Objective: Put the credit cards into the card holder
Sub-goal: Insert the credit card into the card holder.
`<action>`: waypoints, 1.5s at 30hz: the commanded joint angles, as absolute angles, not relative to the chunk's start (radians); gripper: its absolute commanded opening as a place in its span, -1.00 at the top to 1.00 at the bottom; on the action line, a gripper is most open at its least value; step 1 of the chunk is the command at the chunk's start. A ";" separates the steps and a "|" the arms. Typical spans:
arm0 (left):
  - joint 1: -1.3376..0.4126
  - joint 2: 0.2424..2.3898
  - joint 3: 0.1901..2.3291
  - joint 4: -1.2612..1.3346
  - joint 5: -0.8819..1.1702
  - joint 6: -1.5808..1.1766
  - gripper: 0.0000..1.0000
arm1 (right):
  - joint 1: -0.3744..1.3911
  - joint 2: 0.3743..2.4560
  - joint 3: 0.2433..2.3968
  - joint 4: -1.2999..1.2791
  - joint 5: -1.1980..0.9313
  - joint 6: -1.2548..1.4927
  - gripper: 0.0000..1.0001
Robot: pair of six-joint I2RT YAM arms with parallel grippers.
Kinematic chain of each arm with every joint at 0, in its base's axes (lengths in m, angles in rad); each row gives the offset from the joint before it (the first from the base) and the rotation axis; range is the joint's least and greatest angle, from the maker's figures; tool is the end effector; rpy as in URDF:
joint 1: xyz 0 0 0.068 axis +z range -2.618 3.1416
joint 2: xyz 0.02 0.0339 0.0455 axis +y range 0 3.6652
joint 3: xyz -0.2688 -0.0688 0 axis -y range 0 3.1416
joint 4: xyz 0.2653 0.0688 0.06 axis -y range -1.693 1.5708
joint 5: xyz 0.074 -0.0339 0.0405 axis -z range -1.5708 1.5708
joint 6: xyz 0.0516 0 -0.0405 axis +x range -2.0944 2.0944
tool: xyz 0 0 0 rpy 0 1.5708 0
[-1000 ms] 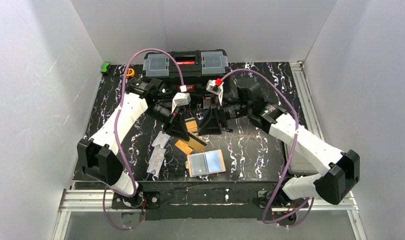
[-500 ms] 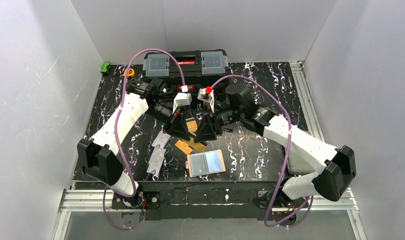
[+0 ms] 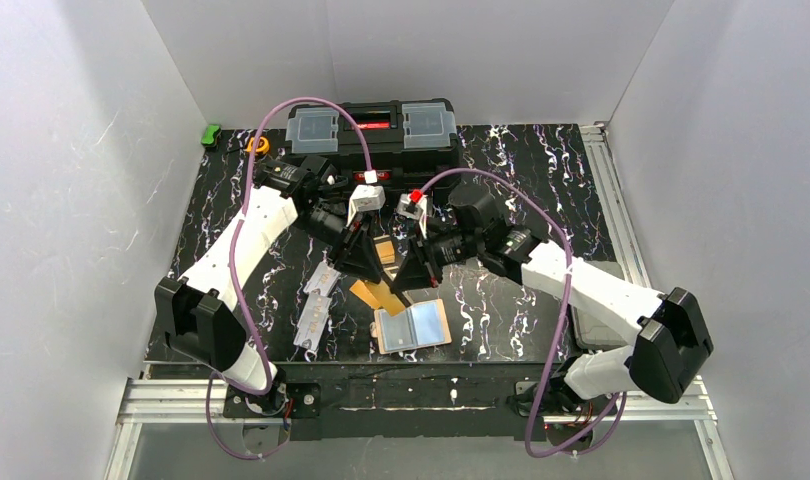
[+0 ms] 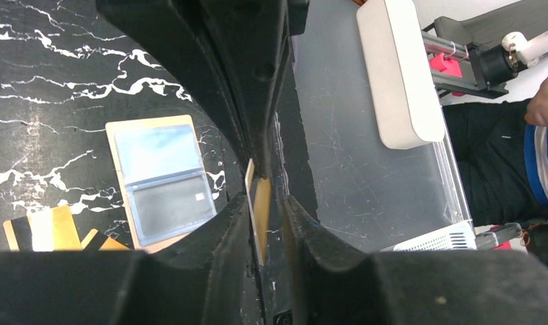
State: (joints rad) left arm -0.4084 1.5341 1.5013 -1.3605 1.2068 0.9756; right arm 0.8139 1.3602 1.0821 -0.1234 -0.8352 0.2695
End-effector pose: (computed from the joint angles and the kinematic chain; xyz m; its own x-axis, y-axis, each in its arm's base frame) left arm 0.2503 -0.1608 0.3425 -0.2640 0.4355 -0.8606 0.9122 -0.1772 -0.3695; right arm 0.2025 0.2701 0.3188 -0.5133 -0.2833 -0.8101 -0.8505 0.0416 0.5244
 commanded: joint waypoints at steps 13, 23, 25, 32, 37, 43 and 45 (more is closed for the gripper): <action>-0.493 1.289 0.982 -0.947 0.881 1.228 -0.14 | 0.761 1.276 0.524 0.332 -0.599 0.653 0.97; -0.596 1.366 0.823 -0.729 0.794 1.424 -0.07 | 0.738 1.362 0.439 0.462 -0.501 0.746 0.97; -0.599 1.380 0.803 -0.688 0.779 1.452 -0.06 | 0.723 1.373 0.426 0.490 -0.502 0.763 0.97; -0.616 1.403 0.747 -0.647 0.766 1.592 -0.05 | 0.703 1.401 0.407 0.546 -0.502 0.797 0.97; -0.621 1.435 0.734 -0.621 0.750 1.626 -0.01 | 0.703 1.407 0.407 0.554 -0.500 0.805 0.97; -0.632 1.470 0.726 -0.602 0.710 1.652 0.08 | 0.701 1.404 0.396 0.562 -0.495 0.814 0.97; -0.636 1.473 0.723 -0.596 0.703 1.659 0.16 | 0.701 1.408 0.389 0.572 -0.499 0.818 0.97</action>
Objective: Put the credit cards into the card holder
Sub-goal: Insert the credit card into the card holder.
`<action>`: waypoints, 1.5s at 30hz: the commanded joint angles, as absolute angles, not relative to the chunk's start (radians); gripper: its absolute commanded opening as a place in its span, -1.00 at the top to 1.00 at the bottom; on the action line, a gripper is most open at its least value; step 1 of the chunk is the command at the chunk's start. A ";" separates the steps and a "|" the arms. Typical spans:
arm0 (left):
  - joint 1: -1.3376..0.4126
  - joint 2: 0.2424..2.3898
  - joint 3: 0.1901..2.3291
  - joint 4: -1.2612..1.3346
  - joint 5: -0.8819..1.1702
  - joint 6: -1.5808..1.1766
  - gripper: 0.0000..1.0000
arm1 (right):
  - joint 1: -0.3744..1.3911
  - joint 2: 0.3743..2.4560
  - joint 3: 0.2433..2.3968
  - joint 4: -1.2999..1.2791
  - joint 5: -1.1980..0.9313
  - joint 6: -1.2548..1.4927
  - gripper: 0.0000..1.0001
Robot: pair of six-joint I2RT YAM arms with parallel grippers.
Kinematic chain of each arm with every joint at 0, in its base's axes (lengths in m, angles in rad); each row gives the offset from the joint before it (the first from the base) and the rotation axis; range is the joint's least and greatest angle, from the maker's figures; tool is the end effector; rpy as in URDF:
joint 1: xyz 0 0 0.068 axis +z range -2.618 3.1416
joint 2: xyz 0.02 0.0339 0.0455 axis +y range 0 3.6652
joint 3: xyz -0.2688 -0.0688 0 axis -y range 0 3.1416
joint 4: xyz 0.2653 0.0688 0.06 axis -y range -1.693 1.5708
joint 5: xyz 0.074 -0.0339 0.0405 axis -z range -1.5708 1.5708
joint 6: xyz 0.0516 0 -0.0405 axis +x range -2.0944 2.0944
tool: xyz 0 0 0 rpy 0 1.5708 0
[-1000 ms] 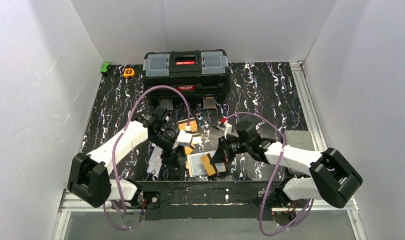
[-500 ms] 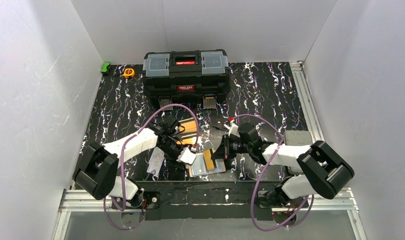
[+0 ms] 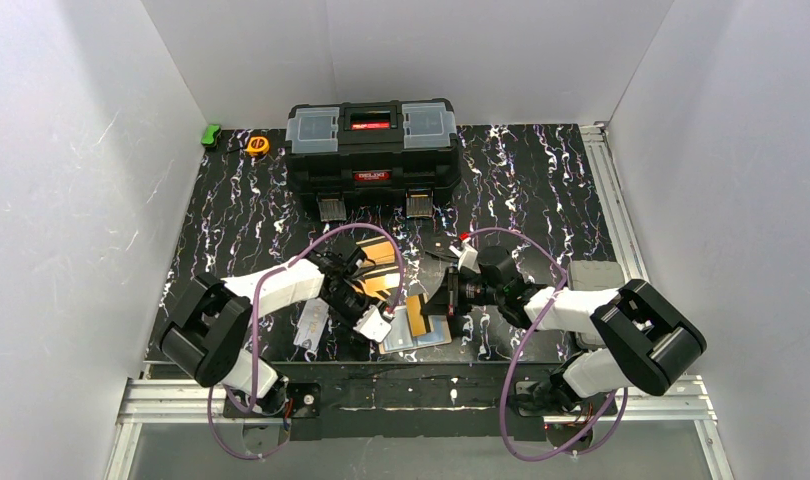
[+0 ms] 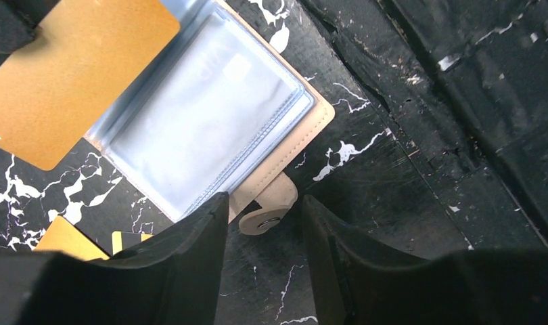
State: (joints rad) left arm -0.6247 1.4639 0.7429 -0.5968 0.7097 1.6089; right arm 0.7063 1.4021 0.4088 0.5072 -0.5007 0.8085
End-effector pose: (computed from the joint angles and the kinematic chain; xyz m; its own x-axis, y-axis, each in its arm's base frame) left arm 0.1900 -0.1785 0.1412 0.6054 0.4980 -0.6209 0.7628 -0.5856 0.2742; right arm 0.1935 0.1976 0.1332 -0.8908 0.0741 -0.4484 -0.3591 0.4899 0.7943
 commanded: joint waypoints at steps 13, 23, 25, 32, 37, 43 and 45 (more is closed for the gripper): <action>-0.654 1.474 0.692 -0.567 0.655 1.729 0.15 | 0.701 1.431 0.345 0.667 -0.493 0.851 0.97; -0.696 1.491 0.675 -0.495 0.632 1.748 0.48 | 0.700 1.448 0.296 0.739 -0.479 0.878 0.97; -0.705 1.496 0.678 -0.489 0.634 1.747 0.59 | 0.698 1.444 0.283 0.750 -0.471 0.885 0.97; -0.729 1.500 0.675 -0.491 0.619 1.748 0.77 | 0.657 1.376 0.224 0.744 -0.454 0.888 0.97; -0.744 1.482 0.665 -0.501 0.607 1.743 0.80 | 0.593 1.274 0.176 0.696 -0.432 0.897 0.97; -0.782 1.462 0.663 -0.505 0.590 1.680 0.82 | 0.588 1.181 0.152 0.626 -0.366 0.915 0.97; -0.799 1.460 0.665 -0.505 0.580 1.648 0.83 | 0.588 1.174 0.142 0.619 -0.354 0.922 0.97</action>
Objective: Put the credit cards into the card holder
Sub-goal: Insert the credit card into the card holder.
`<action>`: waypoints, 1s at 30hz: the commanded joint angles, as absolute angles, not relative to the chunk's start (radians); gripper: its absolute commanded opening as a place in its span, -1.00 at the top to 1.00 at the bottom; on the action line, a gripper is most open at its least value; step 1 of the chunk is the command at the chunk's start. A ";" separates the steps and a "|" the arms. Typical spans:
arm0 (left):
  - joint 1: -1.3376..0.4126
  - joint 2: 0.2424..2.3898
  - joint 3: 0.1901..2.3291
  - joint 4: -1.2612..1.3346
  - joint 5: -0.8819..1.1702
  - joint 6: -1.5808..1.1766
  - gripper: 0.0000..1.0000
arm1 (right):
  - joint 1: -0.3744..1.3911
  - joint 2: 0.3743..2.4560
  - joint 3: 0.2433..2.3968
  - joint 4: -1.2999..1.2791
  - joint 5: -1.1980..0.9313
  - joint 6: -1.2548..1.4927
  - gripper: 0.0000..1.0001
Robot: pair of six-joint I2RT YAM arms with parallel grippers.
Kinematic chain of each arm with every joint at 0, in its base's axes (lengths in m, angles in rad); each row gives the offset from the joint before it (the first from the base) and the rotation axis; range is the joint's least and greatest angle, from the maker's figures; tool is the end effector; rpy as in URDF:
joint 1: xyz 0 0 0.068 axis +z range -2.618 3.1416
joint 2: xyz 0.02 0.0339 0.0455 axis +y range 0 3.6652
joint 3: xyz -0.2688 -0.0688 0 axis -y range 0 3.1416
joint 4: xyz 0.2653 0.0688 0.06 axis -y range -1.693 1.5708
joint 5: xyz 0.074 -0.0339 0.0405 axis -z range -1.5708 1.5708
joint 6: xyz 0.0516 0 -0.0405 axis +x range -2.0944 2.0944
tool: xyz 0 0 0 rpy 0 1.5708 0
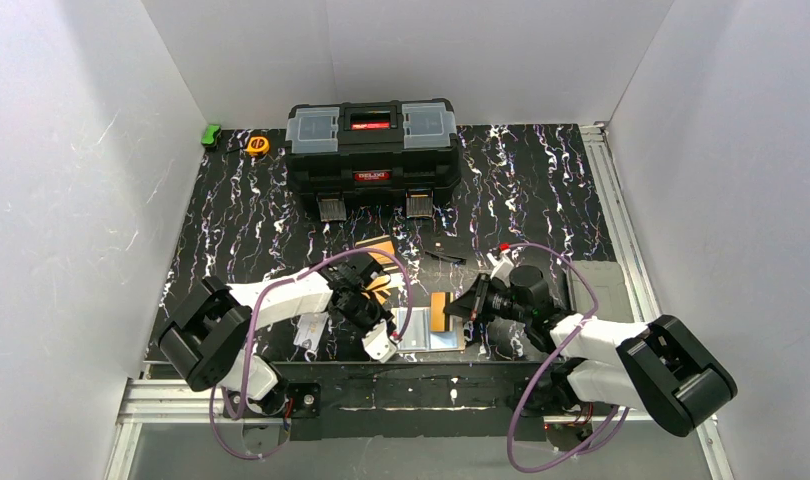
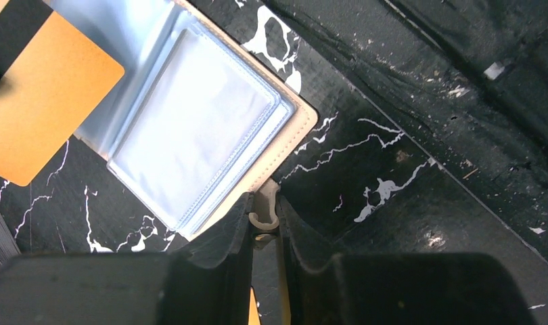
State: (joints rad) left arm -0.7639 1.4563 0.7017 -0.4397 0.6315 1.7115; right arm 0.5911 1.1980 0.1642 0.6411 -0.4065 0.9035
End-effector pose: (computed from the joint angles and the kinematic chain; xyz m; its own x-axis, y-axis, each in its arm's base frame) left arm 0.1712 -0.2061 0.1350 0.8022 0.3382 -0.4920 0.5646 -0.6976 0.4410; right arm 0.1726 0.1404 0.1201 -0.8370 0.3072 -0.4529 -0.2549 0.5135 0.8193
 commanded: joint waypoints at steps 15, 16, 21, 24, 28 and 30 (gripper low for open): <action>-0.888 1.425 0.662 -0.512 0.524 1.483 0.85 | 0.589 1.248 0.092 0.826 -0.410 0.979 0.97; -0.895 1.427 0.662 -0.508 0.524 1.471 0.85 | 0.589 1.244 0.090 0.831 -0.414 0.979 0.97; -0.920 1.425 0.639 -0.436 0.506 1.422 0.85 | 0.589 1.234 0.079 0.862 -0.434 0.986 0.97; -0.923 1.428 0.635 -0.417 0.494 1.417 0.87 | 0.589 1.219 0.072 0.847 -0.434 0.986 0.97; -0.925 1.430 0.631 -0.415 0.484 1.421 0.88 | 0.589 1.209 0.065 0.824 -0.428 0.976 0.97; -0.925 1.428 0.626 -0.415 0.482 1.422 0.88 | 0.589 1.224 0.066 0.830 -0.434 0.972 0.97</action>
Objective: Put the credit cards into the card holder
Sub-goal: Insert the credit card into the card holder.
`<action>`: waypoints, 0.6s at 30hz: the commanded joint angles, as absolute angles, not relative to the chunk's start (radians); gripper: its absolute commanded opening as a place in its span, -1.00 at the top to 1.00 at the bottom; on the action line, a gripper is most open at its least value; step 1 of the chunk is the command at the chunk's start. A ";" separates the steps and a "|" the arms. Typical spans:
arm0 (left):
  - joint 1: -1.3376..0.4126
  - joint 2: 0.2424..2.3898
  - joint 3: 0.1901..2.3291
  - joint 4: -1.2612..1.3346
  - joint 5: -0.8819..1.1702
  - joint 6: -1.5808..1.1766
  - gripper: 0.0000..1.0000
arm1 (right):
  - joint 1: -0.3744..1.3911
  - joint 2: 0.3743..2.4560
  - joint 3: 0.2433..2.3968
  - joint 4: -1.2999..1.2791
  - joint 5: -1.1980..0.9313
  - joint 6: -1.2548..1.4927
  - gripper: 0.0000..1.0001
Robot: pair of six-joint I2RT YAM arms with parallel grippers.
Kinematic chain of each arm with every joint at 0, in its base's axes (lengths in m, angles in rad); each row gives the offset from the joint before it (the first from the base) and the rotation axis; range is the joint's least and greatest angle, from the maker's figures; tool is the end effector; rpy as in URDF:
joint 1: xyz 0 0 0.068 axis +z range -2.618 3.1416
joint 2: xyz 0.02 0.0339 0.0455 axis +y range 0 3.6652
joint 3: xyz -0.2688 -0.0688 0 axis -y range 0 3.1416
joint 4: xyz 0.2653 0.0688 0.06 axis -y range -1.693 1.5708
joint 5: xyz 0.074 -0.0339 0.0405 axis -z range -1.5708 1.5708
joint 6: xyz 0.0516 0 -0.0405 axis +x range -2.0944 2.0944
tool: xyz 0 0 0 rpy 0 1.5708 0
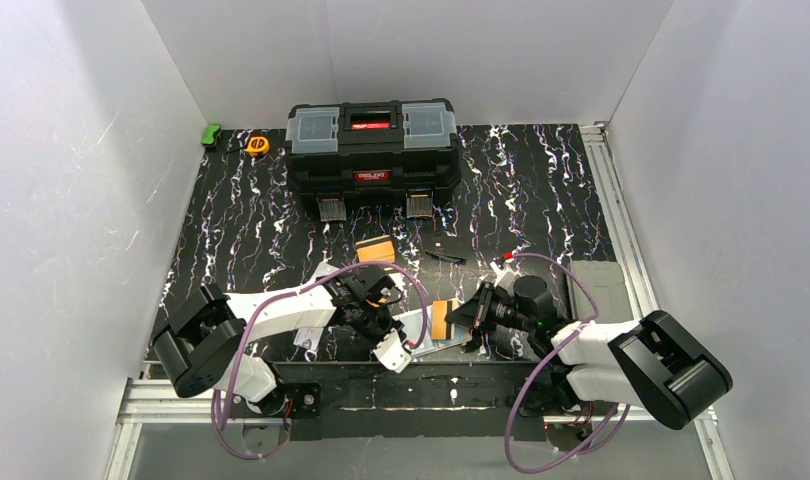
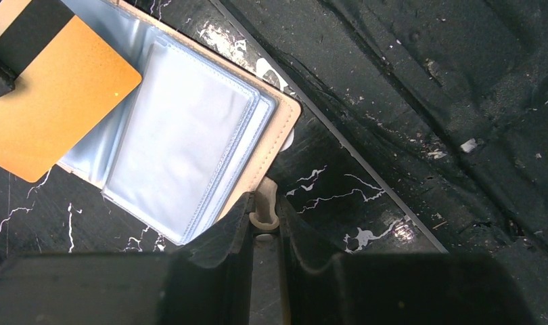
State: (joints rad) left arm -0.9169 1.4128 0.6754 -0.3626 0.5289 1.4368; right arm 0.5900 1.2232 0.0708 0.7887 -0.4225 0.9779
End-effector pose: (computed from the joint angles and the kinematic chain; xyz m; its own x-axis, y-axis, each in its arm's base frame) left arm 0.1425 -0.2287 0.1393 0.7447 0.4349 -0.5063 0.6474 -0.6551 0.3895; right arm 0.1579 0.1312 0.1051 -0.8501 0.3411 -0.4012 -0.2163 0.4685 0.8566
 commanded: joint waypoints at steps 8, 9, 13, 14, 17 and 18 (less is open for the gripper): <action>-0.931 1.432 0.627 -0.413 0.471 1.422 0.88 | 0.588 1.372 0.055 1.004 -0.493 1.016 0.97; -0.931 1.433 0.626 -0.413 0.470 1.421 0.88 | 0.589 1.391 0.054 1.025 -0.506 1.020 0.97; -0.935 1.434 0.625 -0.412 0.465 1.424 0.89 | 0.589 1.443 0.049 1.078 -0.531 1.030 0.97; -0.935 1.434 0.626 -0.412 0.466 1.424 0.89 | 0.588 1.449 0.050 1.074 -0.536 1.024 0.97; -0.938 1.435 0.624 -0.410 0.464 1.422 0.89 | 0.589 1.446 0.056 1.033 -0.554 0.997 0.97; -0.938 1.435 0.624 -0.408 0.462 1.422 0.89 | 0.589 1.440 0.057 1.012 -0.558 0.985 0.97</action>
State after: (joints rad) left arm -0.9279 1.4094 0.6685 -0.3416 0.5095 1.4307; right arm 0.5892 1.4441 0.0669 0.9947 -0.5190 1.0191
